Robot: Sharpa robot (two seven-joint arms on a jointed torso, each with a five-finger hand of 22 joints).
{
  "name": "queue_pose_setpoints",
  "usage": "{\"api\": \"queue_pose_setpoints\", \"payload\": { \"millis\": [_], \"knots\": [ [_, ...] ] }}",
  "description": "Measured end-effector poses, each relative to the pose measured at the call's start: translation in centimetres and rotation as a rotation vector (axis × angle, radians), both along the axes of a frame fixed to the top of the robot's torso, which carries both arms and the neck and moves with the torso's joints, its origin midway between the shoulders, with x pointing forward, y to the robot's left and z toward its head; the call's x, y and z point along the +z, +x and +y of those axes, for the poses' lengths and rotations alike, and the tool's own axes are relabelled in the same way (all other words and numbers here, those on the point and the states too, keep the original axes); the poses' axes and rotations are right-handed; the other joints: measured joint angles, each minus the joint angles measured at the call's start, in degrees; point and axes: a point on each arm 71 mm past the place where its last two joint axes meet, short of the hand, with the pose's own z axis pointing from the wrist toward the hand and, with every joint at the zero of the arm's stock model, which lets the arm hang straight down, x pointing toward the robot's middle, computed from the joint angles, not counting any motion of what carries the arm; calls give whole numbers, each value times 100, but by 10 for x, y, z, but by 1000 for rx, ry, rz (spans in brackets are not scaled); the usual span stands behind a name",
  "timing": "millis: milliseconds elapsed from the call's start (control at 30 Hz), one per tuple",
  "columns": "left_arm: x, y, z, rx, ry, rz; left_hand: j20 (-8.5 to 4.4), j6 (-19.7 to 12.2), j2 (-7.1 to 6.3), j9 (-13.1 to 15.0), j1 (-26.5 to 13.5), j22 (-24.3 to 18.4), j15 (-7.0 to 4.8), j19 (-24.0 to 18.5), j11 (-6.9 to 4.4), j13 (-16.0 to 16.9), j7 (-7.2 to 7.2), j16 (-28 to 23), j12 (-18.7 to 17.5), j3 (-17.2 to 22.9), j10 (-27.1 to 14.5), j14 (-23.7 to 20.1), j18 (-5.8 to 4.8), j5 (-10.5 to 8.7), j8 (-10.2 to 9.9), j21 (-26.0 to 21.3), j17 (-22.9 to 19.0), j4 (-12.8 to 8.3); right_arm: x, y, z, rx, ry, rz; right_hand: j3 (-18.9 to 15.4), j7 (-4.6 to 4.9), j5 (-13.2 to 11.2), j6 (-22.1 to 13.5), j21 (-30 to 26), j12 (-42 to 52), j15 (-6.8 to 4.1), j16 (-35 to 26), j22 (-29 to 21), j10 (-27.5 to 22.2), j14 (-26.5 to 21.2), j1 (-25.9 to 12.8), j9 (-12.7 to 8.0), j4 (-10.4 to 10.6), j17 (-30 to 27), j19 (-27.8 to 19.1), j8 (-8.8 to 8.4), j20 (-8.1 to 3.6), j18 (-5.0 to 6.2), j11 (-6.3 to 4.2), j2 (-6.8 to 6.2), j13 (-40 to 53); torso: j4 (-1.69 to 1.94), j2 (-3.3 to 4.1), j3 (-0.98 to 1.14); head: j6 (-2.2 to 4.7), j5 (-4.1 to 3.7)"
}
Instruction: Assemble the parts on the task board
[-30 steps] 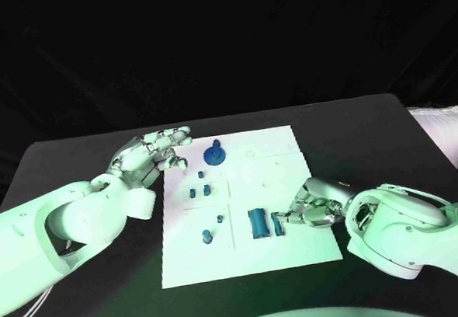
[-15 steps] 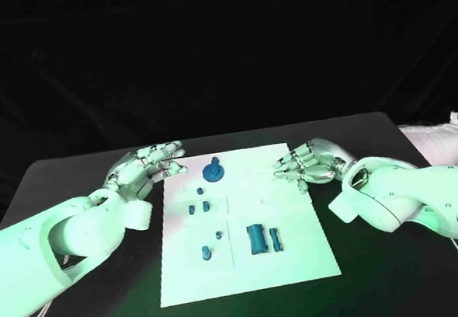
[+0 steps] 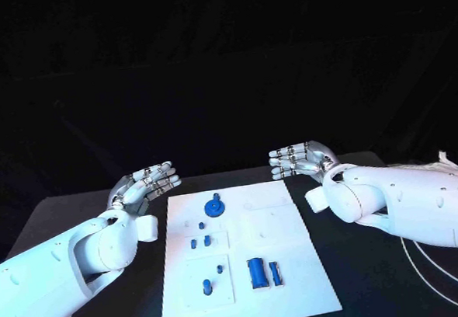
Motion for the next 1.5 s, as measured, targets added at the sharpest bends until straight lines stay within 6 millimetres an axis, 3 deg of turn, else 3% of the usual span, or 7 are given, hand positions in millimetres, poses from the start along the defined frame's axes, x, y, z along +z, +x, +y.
{"api": "queue_pose_setpoints", "payload": {
  "millis": [233,533,767,967,1133,1233,1500],
  "knots": [
    [-5,7,1,47,11,-10,21,20,23,0,23,-107,8,21,28,0,20,-152,-65,-35,28,75,0,0,-26,-22,-75,0,-2,9,6,16,48,-15,26,0,0,0,-149,0,-58,-31,-261,64,323,-27,-85,-26,-342,340,0,-54,0,-20,-27,-390,16,-73,21,102,53],
    [-8,8,-2,61,12,-15,6,3,54,-13,-16,-182,5,1,24,-12,35,-246,-112,-74,-1,109,-1,0,-54,-55,-125,3,-2,11,8,37,59,-32,57,27,0,-33,-218,0,-102,-47,-346,65,349,-126,-119,-57,-445,375,-8,-82,-1,-36,-31,-437,32,-87,51,95,73],
    [-10,2,-3,60,14,-3,-342,-1390,402,-255,-1799,-605,-183,-1060,-187,-238,-231,-594,-389,-628,-1409,-1208,-93,-199,-319,-269,-450,-43,-2,7,15,43,67,-27,-110,-199,-200,-1413,-538,-224,-392,-298,-636,-1498,-1300,-2197,-385,-224,-669,-1164,-251,-330,-138,-206,74,-659,4,-110,67,125,145],
    [-10,-15,-15,54,27,8,-598,-2401,518,-338,-3095,-911,-464,-1832,-363,-315,-428,-839,-631,-1019,-2438,-2166,-267,-508,-380,-505,-561,-63,-1,-11,39,54,99,-22,-438,-370,-367,-2412,-722,-288,-492,-354,-845,-2627,-2495,-3668,-474,-552,-838,-2277,-299,-511,-315,-532,109,-734,-112,-200,141,229,404],
    [-8,-37,-25,68,70,7,-757,-3030,553,-361,-3904,-1104,-647,-2317,-640,-335,-553,-984,-709,-1265,-3083,-2764,-354,-664,-413,-733,-595,-69,2,-32,63,37,130,-24,-555,-618,-641,-3034,-766,-311,-523,-377,-976,-3341,-3245,-4591,-499,-669,-1112,-2973,-332,-698,-403,-653,119,-753,-202,-272,202,297,563],
    [-7,-47,-28,88,107,-1,-839,-3353,565,-364,-4315,-1201,-701,-2563,-738,-343,-729,-1062,-710,-1391,-3407,-3068,-366,-690,-413,-807,-599,-70,4,-41,71,9,140,-27,-577,-745,-737,-3353,-790,-311,-533,-377,-1122,-3701,-3626,-5061,-507,-691,-1212,-3325,-332,-861,-404,-686,121,-759,-225,-290,217,310,592],
    [-3,-59,-29,149,187,-27,-1211,-4062,578,-375,-5232,-1447,-768,-3094,-854,-350,-1004,-1445,-736,-1667,-4134,-3744,-773,-751,-413,-868,-610,-67,6,-50,75,-70,138,-37,-617,-892,-840,-4062,-789,-311,-545,-399,-1442,-4500,-4473,-6109,-513,-731,-1326,-4116,-332,-1062,-753,-728,125,-768,-250,-307,231,315,606]
  ]
}}
